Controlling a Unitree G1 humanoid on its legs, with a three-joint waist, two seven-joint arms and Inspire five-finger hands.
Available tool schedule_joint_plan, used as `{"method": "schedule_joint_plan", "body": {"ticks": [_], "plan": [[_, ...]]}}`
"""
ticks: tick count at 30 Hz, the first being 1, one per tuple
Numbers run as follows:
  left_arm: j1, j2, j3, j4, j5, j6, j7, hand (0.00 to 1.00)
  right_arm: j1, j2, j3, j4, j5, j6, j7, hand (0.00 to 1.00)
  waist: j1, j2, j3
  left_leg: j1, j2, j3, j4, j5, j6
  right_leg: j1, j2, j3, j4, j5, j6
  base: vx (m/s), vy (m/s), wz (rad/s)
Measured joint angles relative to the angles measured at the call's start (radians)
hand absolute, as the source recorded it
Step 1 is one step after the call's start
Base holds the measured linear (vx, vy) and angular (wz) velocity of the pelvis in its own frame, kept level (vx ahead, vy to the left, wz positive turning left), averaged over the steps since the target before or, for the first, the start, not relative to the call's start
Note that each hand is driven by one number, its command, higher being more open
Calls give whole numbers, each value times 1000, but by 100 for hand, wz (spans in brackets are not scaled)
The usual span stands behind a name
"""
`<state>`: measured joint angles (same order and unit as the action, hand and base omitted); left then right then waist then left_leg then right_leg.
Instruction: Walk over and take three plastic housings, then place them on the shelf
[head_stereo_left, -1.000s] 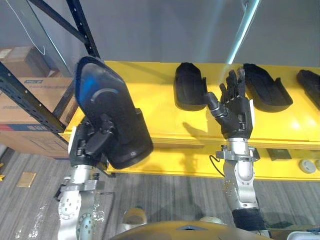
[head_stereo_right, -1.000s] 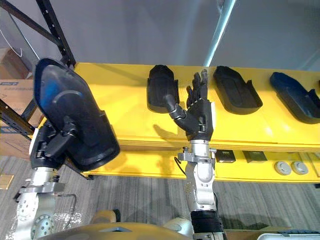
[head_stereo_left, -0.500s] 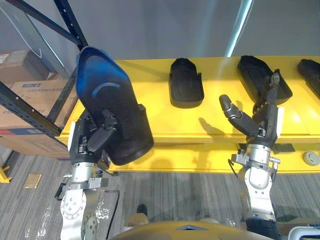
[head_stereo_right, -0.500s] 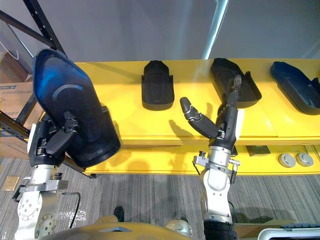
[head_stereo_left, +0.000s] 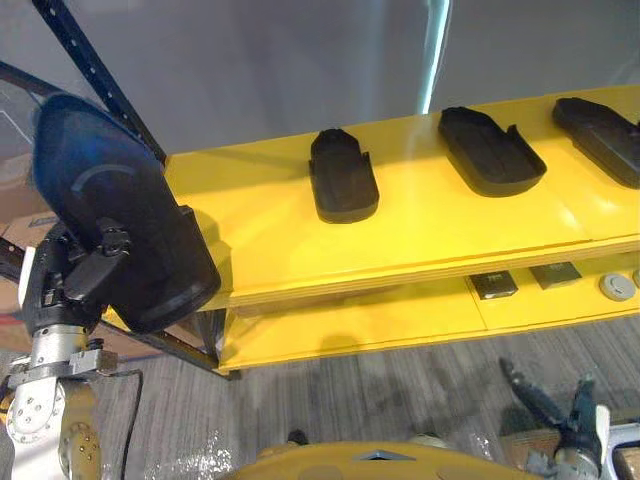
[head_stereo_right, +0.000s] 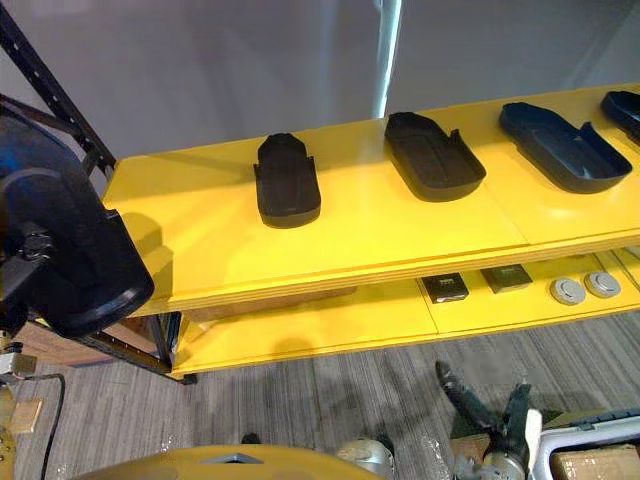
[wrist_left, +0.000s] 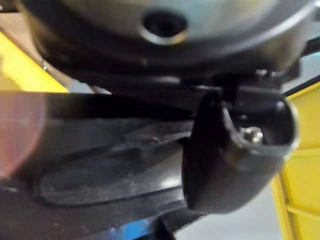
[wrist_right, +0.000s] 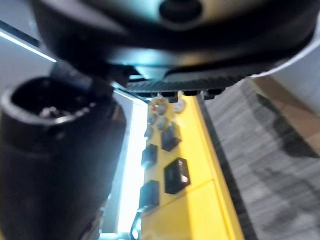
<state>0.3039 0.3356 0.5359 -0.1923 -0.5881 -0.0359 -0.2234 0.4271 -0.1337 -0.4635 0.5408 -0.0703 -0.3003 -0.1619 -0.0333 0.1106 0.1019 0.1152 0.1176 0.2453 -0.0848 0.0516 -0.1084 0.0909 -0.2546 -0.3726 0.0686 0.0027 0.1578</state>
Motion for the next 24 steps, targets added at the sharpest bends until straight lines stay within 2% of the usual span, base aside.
{"method": "schedule_joint_plan", "body": {"ticks": [3,6,11,14,19,24], "plan": [[-79,49,-47,153,-4,35,-37,0,-15,-10,62,87,0,5,9,100,2,7,-4,6,1,9,-3,2,3,-2,3,13,0,-1,-2,-57,4,-7],[-164,128,-96,331,-76,82,-53,0,-38,-11,119,147,-1,10,28,100,1,10,-7,8,1,9,-3,8,4,-2,3,17,1,1,-1,-40,5,-2],[-258,231,-135,524,-130,131,-64,0,-80,-28,149,213,0,14,102,100,5,-10,13,1,-3,4,-3,9,5,-6,3,20,-2,1,0,5,4,2],[-314,281,-141,599,-153,180,-66,0,-100,-53,158,235,1,21,146,100,8,-7,28,-5,-4,-7,1,13,4,-7,2,11,-3,1,0,32,1,9],[-438,374,-171,712,-209,224,-69,0,-145,-77,163,250,21,28,175,100,17,8,61,-29,-4,-27,2,23,8,-24,3,-5,3,2,1,13,-5,12],[-554,423,-187,795,-275,280,-64,0,-175,-97,204,251,42,29,203,100,19,11,97,-40,-4,-29,2,33,12,-43,2,-3,19,1,-1,-18,-3,1]]}}
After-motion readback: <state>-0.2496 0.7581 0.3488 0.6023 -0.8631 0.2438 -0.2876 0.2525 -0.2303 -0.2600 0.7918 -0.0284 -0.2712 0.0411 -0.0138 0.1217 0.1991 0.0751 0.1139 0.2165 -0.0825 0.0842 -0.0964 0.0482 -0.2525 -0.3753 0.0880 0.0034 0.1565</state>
